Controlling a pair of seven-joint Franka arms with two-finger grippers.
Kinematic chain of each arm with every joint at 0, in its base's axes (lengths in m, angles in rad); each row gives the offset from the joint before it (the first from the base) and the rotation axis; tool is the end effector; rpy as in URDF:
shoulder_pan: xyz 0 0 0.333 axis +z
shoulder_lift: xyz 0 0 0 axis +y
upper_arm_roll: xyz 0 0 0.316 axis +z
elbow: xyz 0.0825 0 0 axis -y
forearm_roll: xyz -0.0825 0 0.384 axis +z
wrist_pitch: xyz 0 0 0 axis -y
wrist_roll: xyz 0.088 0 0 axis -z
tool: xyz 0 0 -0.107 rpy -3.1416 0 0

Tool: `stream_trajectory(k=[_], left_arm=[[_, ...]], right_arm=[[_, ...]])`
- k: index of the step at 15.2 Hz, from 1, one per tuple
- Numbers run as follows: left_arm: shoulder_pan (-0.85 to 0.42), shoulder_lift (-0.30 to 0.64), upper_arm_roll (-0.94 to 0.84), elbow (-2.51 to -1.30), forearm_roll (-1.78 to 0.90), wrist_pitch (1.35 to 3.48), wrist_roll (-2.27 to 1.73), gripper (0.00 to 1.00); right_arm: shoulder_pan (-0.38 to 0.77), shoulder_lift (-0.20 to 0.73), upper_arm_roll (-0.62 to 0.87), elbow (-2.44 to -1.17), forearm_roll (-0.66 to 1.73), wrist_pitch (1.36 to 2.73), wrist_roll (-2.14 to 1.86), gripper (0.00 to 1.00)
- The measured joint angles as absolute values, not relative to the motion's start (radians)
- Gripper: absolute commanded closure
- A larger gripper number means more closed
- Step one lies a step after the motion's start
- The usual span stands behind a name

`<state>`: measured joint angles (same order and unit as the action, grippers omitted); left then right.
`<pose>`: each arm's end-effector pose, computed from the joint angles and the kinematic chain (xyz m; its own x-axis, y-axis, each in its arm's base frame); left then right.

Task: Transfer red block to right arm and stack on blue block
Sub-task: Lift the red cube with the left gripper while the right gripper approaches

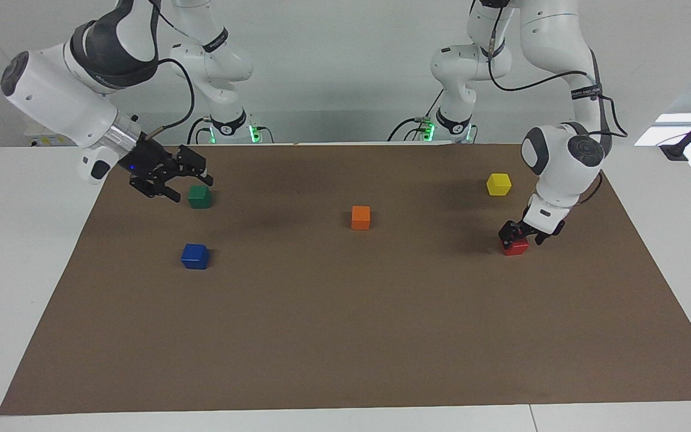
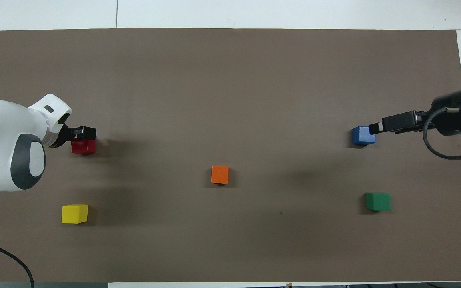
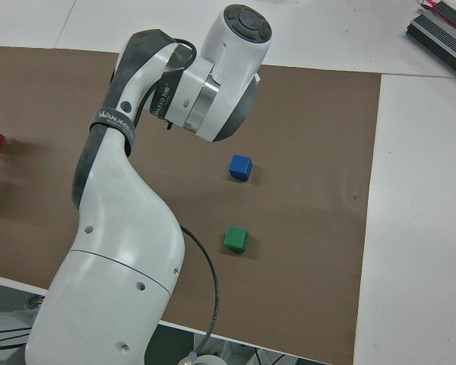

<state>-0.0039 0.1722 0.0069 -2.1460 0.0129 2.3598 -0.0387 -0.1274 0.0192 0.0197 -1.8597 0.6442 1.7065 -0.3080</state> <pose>0.5655 0.0018 0.3264 0.9986 0.0324 0.0419 0.0328 -0.9994 -0.0090 0.5564 -0.0034 0.5070 0.9982 0.0580 -0.0145 0.0374 -0.7950 -0.6055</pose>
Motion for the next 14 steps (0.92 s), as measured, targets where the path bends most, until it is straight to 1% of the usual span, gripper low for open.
stream_trajectory(k=[1, 2, 3, 4, 5, 7, 9, 11, 14], left_arm=[[-0.004, 0.180, 0.006, -2.148, 0.013, 2.361, -0.039, 0.11], [-0.004, 0.188, 0.005, -2.150, 0.013, 2.364, -0.039, 0.36], [-0.004, 0.196, 0.005, -2.150, 0.013, 2.366, -0.039, 0.71], [-0.004, 0.201, 0.005, -2.150, 0.013, 2.367, -0.039, 0.98], [-0.004, 0.203, 0.005, -2.150, 0.013, 2.367, -0.039, 1.00], [-0.004, 0.203, 0.005, -2.150, 0.012, 2.366, -0.040, 1.00], [-0.005, 0.202, 0.003, -2.137, -0.060, 2.329, -0.049, 1.00], [-0.010, 0.200, -0.001, -2.074, -0.182, 2.205, -0.110, 1.00], [-0.034, 0.183, -0.025, -1.929, -0.270, 1.968, -0.331, 1.00]], right_arm=[[-0.129, 0.026, 0.020, -1.886, 0.759, 1.705, -0.327, 0.00], [-0.128, 0.030, 0.020, -1.914, 0.868, 1.702, -0.343, 0.00], [-0.127, 0.032, 0.021, -1.940, 0.967, 1.694, -0.356, 0.00], [-0.124, 0.034, 0.022, -1.963, 1.061, 1.681, -0.370, 0.00], [-0.123, 0.040, 0.023, -1.984, 1.153, 1.658, -0.388, 0.00], [-0.123, 0.066, 0.024, -2.016, 1.313, 1.607, -0.420, 0.00], [-0.117, 0.105, 0.026, -2.041, 1.453, 1.545, -0.456, 0.00], [-0.103, 0.182, 0.026, -2.068, 1.593, 1.460, -0.558, 0.00], [-0.057, 0.312, 0.027, -2.069, 1.760, 1.380, -0.653, 0.00]])
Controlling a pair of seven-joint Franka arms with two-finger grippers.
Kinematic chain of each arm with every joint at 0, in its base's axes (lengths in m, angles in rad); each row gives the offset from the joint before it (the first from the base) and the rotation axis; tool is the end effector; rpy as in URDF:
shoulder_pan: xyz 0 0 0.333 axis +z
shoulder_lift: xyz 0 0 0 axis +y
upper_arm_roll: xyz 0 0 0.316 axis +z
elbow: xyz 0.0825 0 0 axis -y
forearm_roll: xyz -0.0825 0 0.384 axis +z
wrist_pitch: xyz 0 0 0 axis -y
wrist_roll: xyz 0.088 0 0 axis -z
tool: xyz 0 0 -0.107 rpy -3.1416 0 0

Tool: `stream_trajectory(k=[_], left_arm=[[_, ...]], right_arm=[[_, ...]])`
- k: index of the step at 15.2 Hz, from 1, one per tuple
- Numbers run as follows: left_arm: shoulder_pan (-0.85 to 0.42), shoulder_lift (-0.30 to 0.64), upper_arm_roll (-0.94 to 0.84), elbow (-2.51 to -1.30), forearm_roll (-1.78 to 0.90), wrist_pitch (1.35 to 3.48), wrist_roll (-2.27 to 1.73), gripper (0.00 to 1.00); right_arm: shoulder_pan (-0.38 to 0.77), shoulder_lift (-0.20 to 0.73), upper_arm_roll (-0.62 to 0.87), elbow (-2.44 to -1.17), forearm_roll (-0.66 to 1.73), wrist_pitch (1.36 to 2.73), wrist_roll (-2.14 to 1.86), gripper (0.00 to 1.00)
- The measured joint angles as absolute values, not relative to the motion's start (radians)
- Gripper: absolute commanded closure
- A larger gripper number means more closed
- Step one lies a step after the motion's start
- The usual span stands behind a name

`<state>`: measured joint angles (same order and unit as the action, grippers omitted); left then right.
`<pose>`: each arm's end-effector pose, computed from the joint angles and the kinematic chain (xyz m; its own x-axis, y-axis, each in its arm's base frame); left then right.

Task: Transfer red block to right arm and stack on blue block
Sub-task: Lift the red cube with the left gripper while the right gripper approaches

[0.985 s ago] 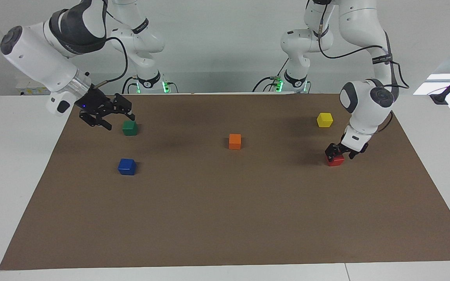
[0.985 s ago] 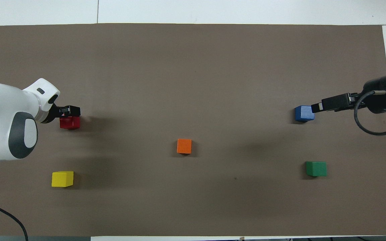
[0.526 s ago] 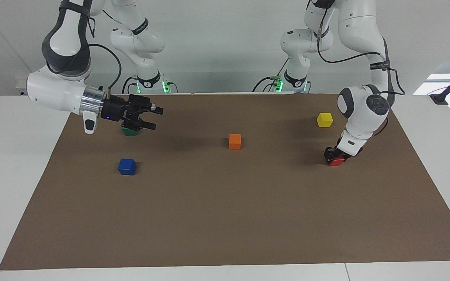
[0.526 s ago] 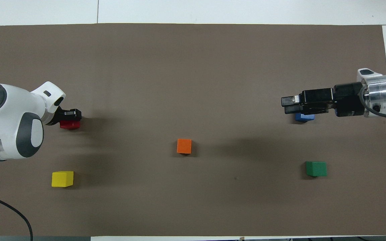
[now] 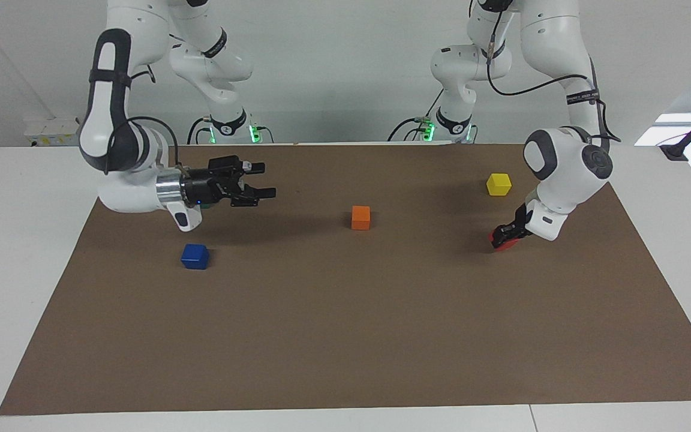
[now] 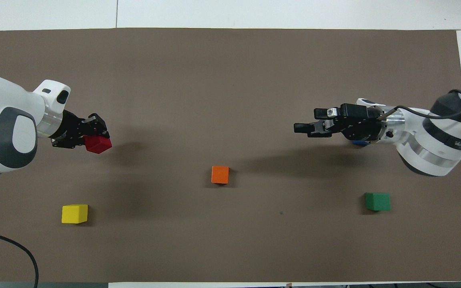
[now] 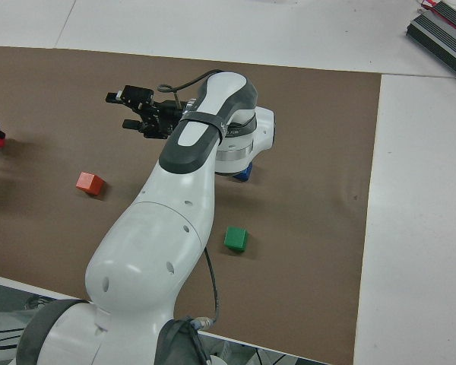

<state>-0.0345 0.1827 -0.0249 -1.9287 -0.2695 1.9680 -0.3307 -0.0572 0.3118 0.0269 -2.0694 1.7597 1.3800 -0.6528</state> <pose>0.5812 -0.0513 0.3855 0.9074 0.3565 -0.2224 0.3961 -0.9024 0.1696 0.5655 0.1016 0.3560 0.9910 0.0037 -0.1341 -0.1299 0.2744 -0.9528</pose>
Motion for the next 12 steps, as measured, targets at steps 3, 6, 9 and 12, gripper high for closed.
stream_trajectory(k=[3, 6, 9, 12], left_arm=[[-0.072, 0.153, -0.070, -1.794, -0.414, 1.793, -0.634, 1.00], [-0.078, 0.098, -0.151, -1.751, -0.585, 1.759, -0.983, 1.00], [-0.085, 0.029, -0.190, -1.749, -0.731, 1.756, -1.204, 1.00], [-0.088, -0.027, -0.199, -1.752, -0.827, 1.756, -1.403, 1.00]], right_arm=[[0.048, 0.361, 0.028, -2.066, 1.940, 1.305, -0.658, 0.00], [0.134, 0.380, 0.030, -2.067, 2.041, 1.248, -0.658, 0.00], [0.206, 0.414, 0.030, -2.067, 2.107, 1.232, -0.682, 0.00], [0.247, 0.427, 0.030, -2.066, 2.143, 1.256, -0.692, 0.00]])
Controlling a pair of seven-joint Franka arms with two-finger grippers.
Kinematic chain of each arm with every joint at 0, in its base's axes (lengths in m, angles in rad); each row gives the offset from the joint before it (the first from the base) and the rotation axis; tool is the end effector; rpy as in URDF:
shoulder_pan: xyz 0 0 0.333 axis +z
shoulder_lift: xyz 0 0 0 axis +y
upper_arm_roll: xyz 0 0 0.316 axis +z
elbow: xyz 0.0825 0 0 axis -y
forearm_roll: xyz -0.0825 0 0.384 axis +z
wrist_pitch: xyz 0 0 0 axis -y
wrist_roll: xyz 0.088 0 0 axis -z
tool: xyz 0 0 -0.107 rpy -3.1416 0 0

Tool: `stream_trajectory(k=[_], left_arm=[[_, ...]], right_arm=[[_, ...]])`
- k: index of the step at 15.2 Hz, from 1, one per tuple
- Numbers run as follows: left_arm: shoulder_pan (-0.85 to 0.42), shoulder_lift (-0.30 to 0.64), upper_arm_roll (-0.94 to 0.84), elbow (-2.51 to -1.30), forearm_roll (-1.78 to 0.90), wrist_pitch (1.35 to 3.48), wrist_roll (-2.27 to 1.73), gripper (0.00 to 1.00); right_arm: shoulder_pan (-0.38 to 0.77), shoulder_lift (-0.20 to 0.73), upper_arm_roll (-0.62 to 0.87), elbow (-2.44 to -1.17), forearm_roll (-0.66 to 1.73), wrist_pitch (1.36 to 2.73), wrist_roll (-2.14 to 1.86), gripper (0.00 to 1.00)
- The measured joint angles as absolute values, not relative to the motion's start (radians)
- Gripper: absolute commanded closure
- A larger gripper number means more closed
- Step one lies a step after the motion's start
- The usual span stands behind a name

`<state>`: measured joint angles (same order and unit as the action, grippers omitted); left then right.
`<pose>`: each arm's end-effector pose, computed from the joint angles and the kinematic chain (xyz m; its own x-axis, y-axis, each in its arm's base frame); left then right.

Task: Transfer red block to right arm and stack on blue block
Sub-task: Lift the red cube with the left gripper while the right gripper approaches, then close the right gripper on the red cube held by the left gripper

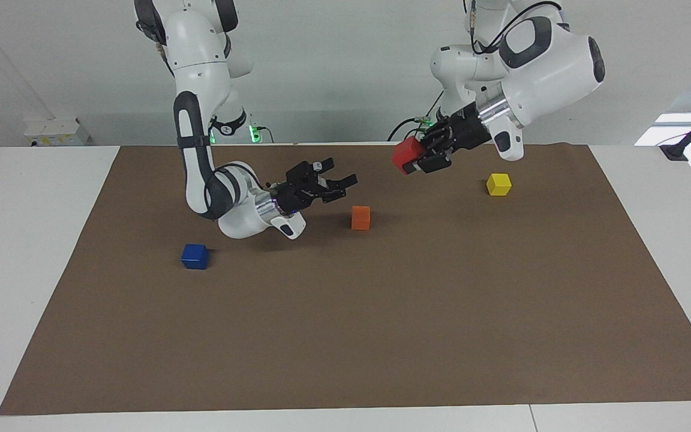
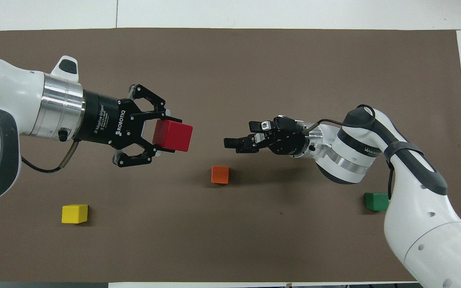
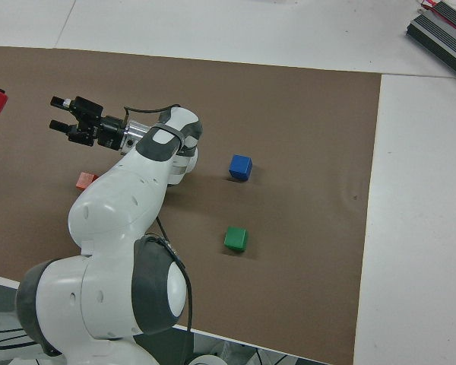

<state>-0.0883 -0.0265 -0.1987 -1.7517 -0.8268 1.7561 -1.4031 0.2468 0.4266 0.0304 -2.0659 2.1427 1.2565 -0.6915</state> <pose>0.5201 -0.2232 0.5970 0.2476 0.6506 -0.7179 0.9604 -0.2624 0.0935 0.5384 0.2643 0.3338 0.9749 0.1264 -0.1832 -0.2225 0.5532 -0.8028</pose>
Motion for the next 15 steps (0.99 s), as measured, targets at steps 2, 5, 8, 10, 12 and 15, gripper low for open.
stream_trajectory(k=[2, 5, 8, 10, 12, 15], left_arm=[[-0.103, -0.039, -0.200, -1.754, -0.842, 1.785, -1.503, 1.00], [-0.155, -0.038, -0.200, -1.782, -0.846, 1.903, -1.655, 1.00], [-0.198, -0.038, -0.200, -1.805, -0.846, 1.972, -1.729, 1.00], [-0.210, -0.039, -0.201, -1.817, -0.846, 1.990, -1.734, 1.00], [-0.214, -0.041, -0.200, -1.833, -0.846, 2.027, -1.734, 1.00], [-0.250, -0.051, -0.201, -1.884, -0.847, 2.118, -1.737, 1.00]], right_arm=[[0.265, 0.426, 0.030, -2.064, 2.168, 1.261, -0.692, 0.00], [0.292, 0.426, 0.030, -2.062, 2.206, 1.262, -0.692, 0.00], [0.299, 0.427, 0.030, -2.061, 2.215, 1.264, -0.693, 0.00], [0.299, 0.426, 0.030, -2.061, 2.215, 1.264, -0.692, 0.00], [0.299, 0.427, 0.030, -2.061, 2.215, 1.271, -0.683, 0.00], [0.309, 0.427, 0.030, -2.061, 2.216, 1.312, -0.684, 0.00]])
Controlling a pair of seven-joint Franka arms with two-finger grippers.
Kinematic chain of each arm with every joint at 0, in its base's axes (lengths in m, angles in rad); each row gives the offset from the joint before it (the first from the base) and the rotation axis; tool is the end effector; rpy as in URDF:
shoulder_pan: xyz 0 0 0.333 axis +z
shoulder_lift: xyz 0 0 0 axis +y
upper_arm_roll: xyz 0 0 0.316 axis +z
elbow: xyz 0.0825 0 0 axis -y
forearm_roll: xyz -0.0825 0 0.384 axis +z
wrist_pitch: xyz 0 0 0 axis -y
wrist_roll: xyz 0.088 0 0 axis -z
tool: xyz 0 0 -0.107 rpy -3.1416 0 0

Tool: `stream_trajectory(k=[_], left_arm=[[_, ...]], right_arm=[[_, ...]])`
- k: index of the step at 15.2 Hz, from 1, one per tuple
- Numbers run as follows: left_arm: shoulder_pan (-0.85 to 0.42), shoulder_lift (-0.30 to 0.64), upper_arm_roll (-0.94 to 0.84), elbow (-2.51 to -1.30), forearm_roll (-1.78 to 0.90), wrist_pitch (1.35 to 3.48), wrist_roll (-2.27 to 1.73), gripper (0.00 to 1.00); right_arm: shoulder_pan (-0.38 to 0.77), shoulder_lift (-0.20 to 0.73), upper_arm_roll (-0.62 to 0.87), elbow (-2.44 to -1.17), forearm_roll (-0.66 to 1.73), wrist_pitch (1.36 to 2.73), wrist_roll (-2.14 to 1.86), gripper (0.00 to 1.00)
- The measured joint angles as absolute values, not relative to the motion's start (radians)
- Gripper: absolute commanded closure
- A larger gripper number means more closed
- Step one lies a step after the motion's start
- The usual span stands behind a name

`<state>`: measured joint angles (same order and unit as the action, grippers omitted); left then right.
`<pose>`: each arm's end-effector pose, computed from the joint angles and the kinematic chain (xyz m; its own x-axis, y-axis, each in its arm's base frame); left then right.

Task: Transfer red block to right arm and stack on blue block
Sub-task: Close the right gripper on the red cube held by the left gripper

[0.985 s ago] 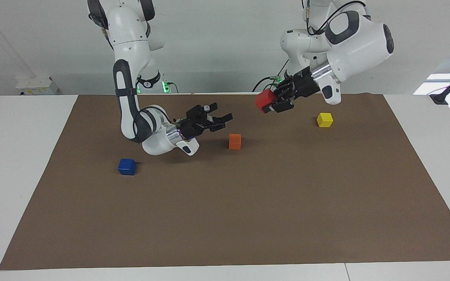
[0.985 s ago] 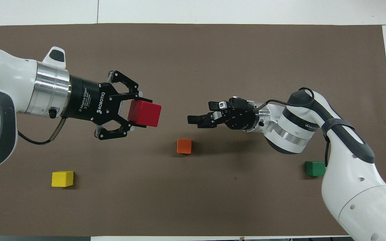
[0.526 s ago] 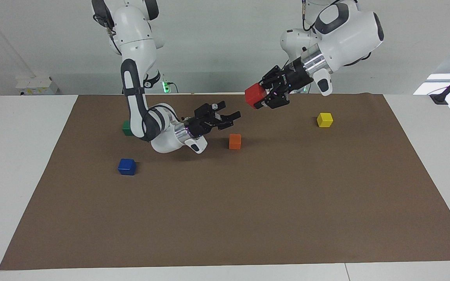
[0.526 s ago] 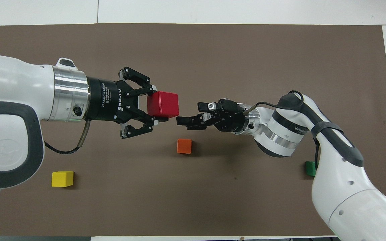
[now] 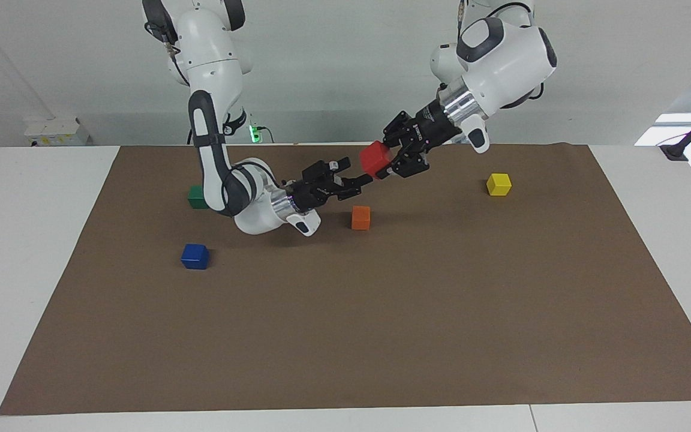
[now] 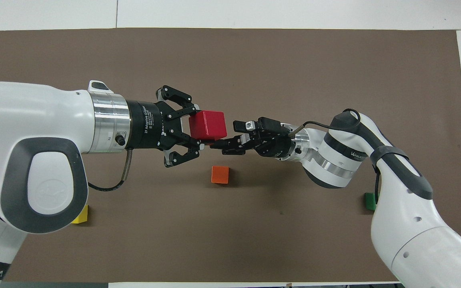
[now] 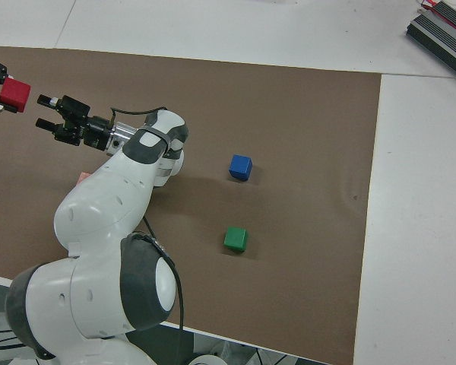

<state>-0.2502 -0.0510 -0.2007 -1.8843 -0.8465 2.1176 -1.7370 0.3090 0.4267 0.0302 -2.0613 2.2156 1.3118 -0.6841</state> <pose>0.5037 -0.2844 0.5687 -0.0496 0.6866 -0.7253 0.9978 0.0657 -0.0060 0.5331 0.2932 0.3334 0.9700 0.1078 -0.2177 -0.2403 0.5570 -0.7950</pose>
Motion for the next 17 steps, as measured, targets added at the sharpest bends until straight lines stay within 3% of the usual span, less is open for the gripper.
stream_trajectory(k=[5, 13, 17], left_arm=[[-0.288, -0.075, -0.201, -1.962, -0.847, 2.187, -1.756, 1.00], [-0.289, -0.078, -0.200, -1.981, -0.847, 2.203, -1.776, 1.00], [-0.299, -0.078, -0.201, -1.988, -0.847, 2.210, -1.749, 1.00]], right_arm=[[0.326, 0.427, 0.030, -2.059, 2.217, 1.379, -0.815, 0.00], [0.330, 0.427, 0.030, -2.057, 2.217, 1.392, -0.854, 0.01], [0.330, 0.427, 0.030, -2.056, 2.217, 1.396, -0.854, 0.19]])
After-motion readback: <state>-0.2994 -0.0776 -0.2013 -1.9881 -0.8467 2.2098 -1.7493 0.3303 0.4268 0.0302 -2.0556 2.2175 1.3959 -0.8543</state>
